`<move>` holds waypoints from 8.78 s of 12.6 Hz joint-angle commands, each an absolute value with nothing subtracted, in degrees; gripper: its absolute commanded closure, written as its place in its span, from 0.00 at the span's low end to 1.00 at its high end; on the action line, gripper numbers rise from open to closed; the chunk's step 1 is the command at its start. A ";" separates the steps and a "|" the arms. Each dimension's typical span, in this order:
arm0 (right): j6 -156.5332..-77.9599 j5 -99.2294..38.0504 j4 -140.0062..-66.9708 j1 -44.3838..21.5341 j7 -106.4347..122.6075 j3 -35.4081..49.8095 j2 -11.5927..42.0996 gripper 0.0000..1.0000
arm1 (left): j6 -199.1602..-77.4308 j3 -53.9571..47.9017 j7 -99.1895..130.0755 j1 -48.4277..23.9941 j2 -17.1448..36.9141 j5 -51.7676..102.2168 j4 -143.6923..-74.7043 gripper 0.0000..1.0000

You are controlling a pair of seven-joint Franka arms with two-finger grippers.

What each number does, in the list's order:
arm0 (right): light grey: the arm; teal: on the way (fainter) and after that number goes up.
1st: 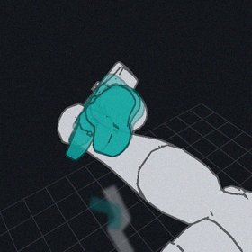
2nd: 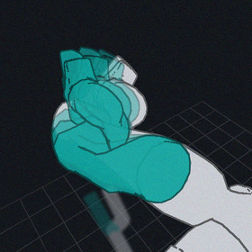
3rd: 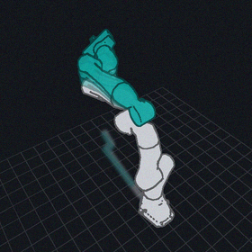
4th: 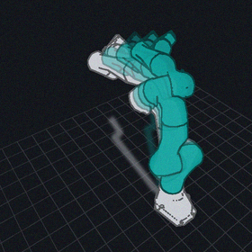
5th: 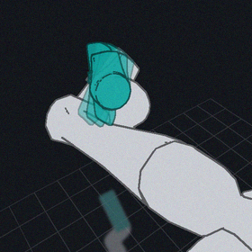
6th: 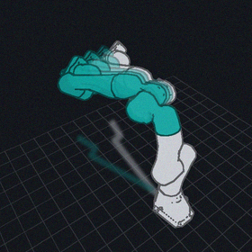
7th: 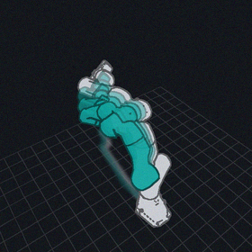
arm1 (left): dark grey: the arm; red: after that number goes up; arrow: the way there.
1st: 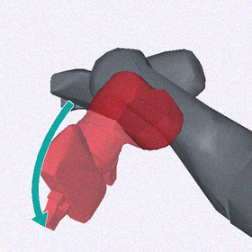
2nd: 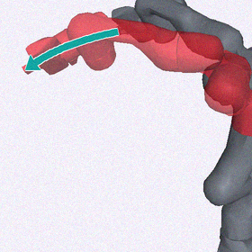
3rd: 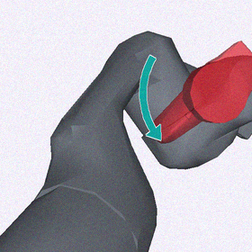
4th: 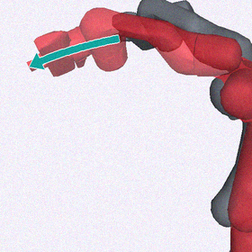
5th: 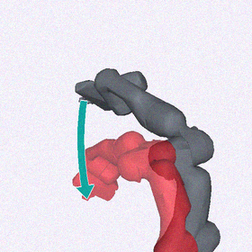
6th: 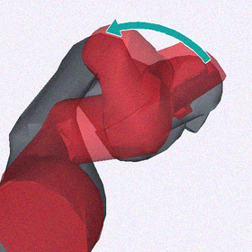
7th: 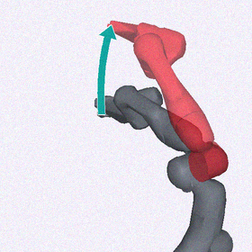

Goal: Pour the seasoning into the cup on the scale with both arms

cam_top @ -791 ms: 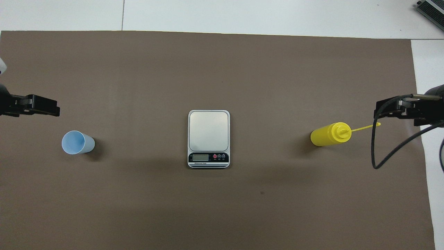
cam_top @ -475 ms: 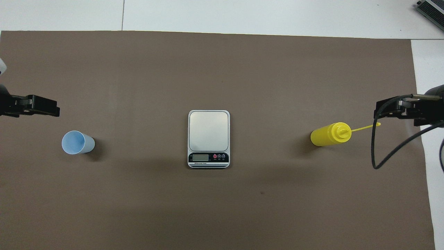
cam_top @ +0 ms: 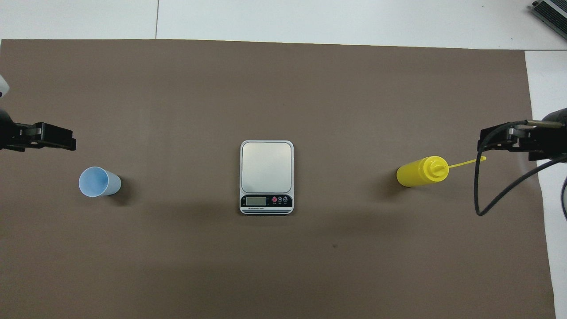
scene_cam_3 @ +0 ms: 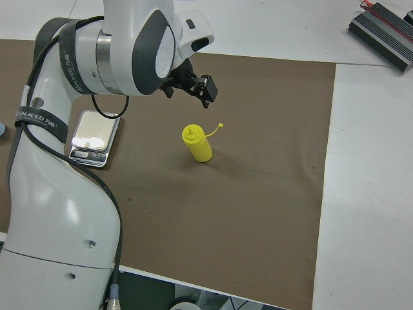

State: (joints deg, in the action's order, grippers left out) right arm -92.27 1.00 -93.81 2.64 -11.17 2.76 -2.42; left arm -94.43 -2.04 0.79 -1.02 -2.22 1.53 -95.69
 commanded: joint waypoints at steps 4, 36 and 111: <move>-91.93 1.14 -95.01 3.08 -10.20 2.90 -3.60 0.00 | -98.69 -1.93 0.35 -0.70 -4.04 0.88 -103.36 0.01; -91.85 1.06 -95.01 3.08 -10.20 2.90 -3.60 0.00 | -133.24 -2.02 0.88 0.35 1.23 1.23 -130.69 0.16; -91.76 1.14 -95.01 3.08 -10.20 2.90 -3.60 0.00 | -119.10 -1.93 57.22 -35.78 24.43 -2.37 -92.56 0.87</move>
State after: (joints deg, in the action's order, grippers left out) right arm -92.27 1.00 -93.81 2.64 -11.17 2.76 -2.42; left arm -120.72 -2.74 56.44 -35.34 21.84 -1.00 -95.84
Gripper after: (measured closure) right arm 0.000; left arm 0.960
